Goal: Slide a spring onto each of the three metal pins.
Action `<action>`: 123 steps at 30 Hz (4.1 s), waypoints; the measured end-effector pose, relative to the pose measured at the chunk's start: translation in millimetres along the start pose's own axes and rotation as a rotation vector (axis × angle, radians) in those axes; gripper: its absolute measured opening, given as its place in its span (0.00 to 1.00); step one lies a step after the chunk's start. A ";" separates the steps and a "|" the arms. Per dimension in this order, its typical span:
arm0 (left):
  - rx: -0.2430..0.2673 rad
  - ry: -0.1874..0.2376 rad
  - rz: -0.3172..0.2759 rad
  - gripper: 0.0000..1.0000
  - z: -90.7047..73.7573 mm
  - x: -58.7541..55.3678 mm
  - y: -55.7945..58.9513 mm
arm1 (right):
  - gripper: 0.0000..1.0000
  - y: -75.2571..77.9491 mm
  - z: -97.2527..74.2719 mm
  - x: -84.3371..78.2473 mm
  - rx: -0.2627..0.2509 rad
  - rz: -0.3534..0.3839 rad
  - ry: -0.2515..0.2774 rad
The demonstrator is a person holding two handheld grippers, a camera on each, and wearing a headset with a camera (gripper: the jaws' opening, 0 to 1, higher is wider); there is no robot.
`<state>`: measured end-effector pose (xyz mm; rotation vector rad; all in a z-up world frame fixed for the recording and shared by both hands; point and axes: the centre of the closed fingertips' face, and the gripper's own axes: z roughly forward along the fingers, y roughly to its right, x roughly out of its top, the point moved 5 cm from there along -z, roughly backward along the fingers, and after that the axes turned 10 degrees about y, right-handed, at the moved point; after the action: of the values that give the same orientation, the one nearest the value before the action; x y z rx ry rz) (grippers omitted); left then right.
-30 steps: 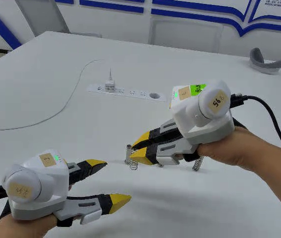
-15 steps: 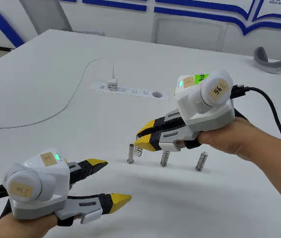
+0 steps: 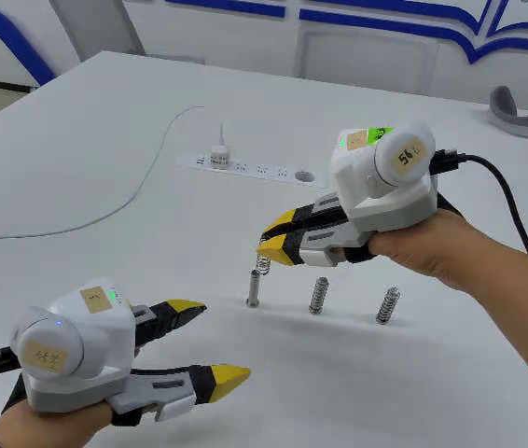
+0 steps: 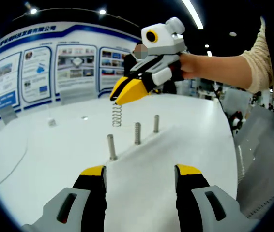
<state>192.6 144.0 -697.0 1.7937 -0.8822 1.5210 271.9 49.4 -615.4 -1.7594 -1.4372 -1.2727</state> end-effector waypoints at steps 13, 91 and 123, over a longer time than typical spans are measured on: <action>0.008 -0.006 -0.009 0.58 -0.9 -2.8 -2.9 | 0.11 7.7 10.9 -5.2 -0.009 0.010 -0.009; 0.005 -0.021 -0.015 0.59 1.1 -6.1 -5.9 | 0.21 1.4 30.0 -62.8 -0.098 0.078 -0.077; -0.001 -0.014 -0.011 0.61 6.9 -2.7 -2.6 | 0.26 -19.7 -11.7 -77.5 -0.163 0.135 -0.042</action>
<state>198.4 140.2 -700.8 1.8080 -0.8786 1.5028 250.2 10.9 -683.1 -1.9655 -1.2431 -1.3199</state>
